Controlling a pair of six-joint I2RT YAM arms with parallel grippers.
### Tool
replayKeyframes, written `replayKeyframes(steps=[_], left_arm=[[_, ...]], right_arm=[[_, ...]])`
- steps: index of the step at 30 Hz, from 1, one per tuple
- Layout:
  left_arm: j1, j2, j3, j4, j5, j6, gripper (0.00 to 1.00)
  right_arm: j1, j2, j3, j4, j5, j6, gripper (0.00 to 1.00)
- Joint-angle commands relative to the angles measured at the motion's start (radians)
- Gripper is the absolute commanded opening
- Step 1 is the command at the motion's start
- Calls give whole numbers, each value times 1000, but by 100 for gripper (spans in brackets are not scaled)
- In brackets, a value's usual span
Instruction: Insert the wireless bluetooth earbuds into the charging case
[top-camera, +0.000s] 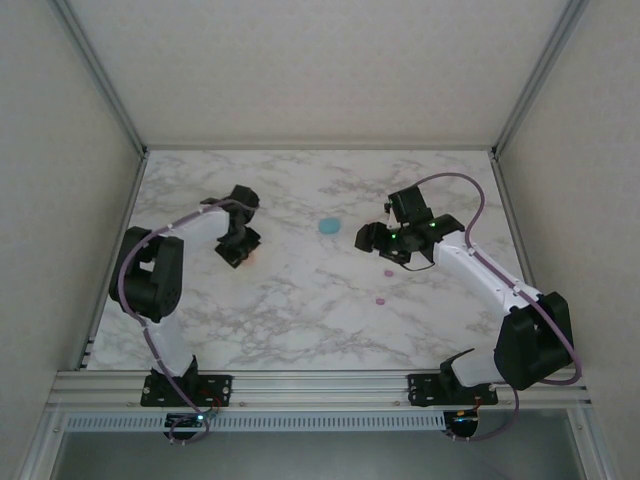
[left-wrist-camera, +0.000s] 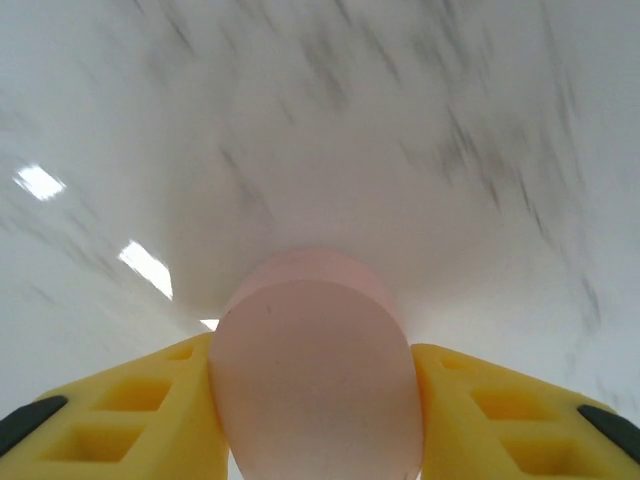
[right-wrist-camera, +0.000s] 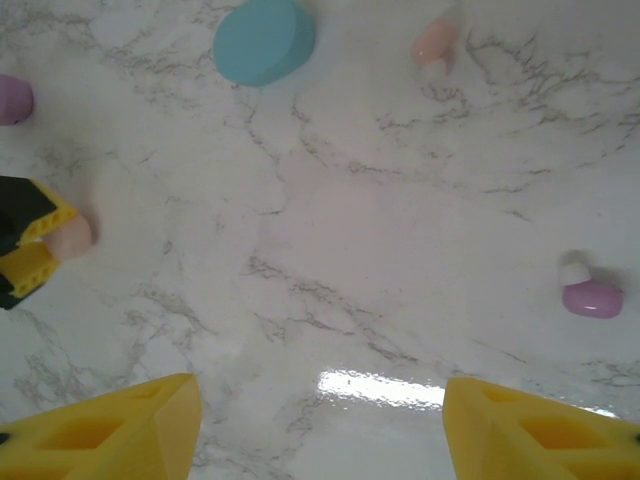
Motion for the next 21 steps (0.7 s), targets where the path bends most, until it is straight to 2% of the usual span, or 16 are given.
replayKeyframes(steps=[1,4,8,13,17,21], left_arm=[[-65,-51,-17,46,85,-145,44],[-109,-77,1,74,128,-205,43],[-123,-109,18,96,185,-259,43],[-129,-130,-4,147,296,-333,43],[-146,-161,-11,167,325,-376,43],[-156,-188,-8,174,344,-403,43]], right_arm=[[6,-20,-67,110,-78,42,65],[6,-38,-133,222,-140,74,63],[13,-80,-252,450,-203,140,60],[88,-128,-377,724,-165,151,58],[164,-82,-372,832,-164,132,58],[191,8,-322,895,-213,178,58]])
